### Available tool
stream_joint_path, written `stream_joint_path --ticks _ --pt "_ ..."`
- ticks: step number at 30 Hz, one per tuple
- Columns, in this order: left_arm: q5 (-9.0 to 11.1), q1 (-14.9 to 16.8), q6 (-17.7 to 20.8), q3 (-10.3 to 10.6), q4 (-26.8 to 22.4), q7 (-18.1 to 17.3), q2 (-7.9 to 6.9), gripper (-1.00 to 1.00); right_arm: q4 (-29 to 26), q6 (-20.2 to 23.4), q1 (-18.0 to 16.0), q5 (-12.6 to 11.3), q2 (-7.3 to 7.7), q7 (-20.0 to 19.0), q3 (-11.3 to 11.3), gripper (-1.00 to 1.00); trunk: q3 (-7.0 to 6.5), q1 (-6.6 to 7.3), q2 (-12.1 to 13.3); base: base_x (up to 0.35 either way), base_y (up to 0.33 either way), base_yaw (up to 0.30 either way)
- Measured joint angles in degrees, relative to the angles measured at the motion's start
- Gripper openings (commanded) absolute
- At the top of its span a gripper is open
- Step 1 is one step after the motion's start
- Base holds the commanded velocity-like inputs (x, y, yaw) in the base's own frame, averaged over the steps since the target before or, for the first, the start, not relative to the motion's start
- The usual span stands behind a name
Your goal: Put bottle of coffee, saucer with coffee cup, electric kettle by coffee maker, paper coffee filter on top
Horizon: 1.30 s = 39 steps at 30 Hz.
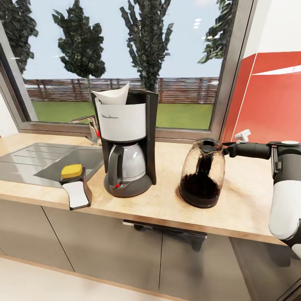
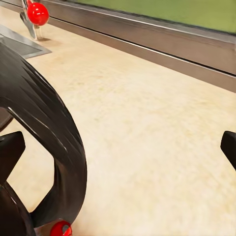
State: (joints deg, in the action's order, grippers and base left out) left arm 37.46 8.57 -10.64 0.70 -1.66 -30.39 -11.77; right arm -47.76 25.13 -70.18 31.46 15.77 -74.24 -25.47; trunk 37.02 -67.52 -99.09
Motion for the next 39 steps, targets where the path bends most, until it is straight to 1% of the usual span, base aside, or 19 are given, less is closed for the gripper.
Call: stream_joint_path --ticks 19,21,22,23,24,39 --pt "0.0 0.0 0.0 0.0 0.0 0.0 0.00 1.00 0.0 -0.2 0.0 0.0 0.00 0.0 0.0 1.00 0.00 0.00 0.0 0.000 0.000 0.000" --pt "0.0 0.0 0.0 0.0 0.0 0.0 0.00 1.00 0.9 -2.9 0.1 0.1 0.00 0.0 0.0 1.00 0.00 0.00 0.0 0.000 0.000 0.000" --pt "0.0 0.0 0.0 0.0 0.0 0.0 0.00 1.00 1.3 -3.4 0.1 0.1 0.00 0.0 0.0 1.00 0.00 0.00 0.0 0.000 0.000 0.000" --pt "0.0 0.0 0.0 0.0 0.0 0.0 0.00 1.00 3.0 -4.9 0.2 0.1 0.00 0.0 0.0 1.00 0.00 0.00 0.0 0.000 0.000 0.000" --pt "0.0 0.0 0.0 0.0 0.0 0.0 0.00 1.00 3.5 -5.3 0.2 0.1 0.01 0.1 0.0 1.00 0.00 0.00 0.0 0.000 0.000 0.000" --pt "0.0 0.0 0.0 0.0 0.0 0.0 0.00 1.00 4.1 -5.8 0.2 0.1 0.09 0.1 -0.1 1.00 0.00 0.00 0.0 0.000 0.000 0.000"
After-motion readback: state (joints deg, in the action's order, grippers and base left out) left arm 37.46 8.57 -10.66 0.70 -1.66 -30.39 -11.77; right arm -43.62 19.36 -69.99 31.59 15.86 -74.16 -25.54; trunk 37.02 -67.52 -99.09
